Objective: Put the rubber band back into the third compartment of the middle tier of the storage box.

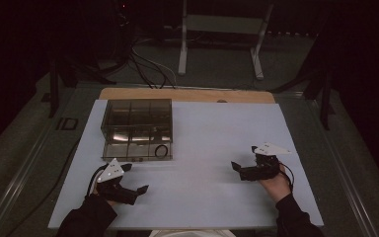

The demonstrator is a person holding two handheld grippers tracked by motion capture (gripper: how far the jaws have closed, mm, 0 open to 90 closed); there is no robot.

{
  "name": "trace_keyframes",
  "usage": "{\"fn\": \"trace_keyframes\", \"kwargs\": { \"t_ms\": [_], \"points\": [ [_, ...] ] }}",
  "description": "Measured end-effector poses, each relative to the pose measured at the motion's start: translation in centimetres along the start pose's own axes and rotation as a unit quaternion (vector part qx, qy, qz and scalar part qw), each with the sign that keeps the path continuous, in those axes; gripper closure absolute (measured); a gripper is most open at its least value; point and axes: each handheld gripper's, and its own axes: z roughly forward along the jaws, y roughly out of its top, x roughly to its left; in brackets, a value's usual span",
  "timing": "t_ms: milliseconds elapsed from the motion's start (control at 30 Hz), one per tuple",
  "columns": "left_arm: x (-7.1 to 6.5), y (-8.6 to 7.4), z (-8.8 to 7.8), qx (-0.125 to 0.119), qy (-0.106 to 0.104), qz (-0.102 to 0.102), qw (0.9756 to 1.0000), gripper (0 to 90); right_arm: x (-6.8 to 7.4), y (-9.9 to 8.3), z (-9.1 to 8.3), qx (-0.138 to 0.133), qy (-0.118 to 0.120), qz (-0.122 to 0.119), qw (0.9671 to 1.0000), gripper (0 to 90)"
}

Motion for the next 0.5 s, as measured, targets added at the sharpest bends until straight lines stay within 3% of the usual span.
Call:
{"fn": "trace_keyframes", "kwargs": {
  "t_ms": [333, 500],
  "points": [
    [0.0, 0.0, 0.0, -0.002, -0.001, 0.000, 1.0000, 0.8, -0.1, -2.3, -0.9, -0.003, -0.007, 0.024, 0.9997, 1.1],
    [0.0, 0.0, 0.0, -0.002, 0.000, -0.001, 1.0000, 0.8, 0.2, -3.1, -0.4, 0.001, -0.017, 0.016, 0.9997, 1.1]
  ]
}}
